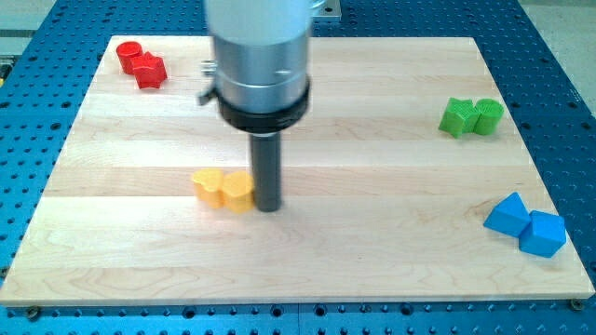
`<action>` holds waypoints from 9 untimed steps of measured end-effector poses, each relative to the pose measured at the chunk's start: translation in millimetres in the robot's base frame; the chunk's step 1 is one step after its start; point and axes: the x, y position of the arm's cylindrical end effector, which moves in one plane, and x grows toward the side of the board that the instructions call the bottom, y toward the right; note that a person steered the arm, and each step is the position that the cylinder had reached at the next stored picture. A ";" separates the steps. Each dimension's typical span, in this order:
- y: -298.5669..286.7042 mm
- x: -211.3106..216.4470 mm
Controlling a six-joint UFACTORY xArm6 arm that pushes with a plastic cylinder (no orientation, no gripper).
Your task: Push the yellow blocks into the red star
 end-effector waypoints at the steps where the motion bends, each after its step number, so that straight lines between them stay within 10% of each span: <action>1: -48.3 0.0; 9: -194.9 0.0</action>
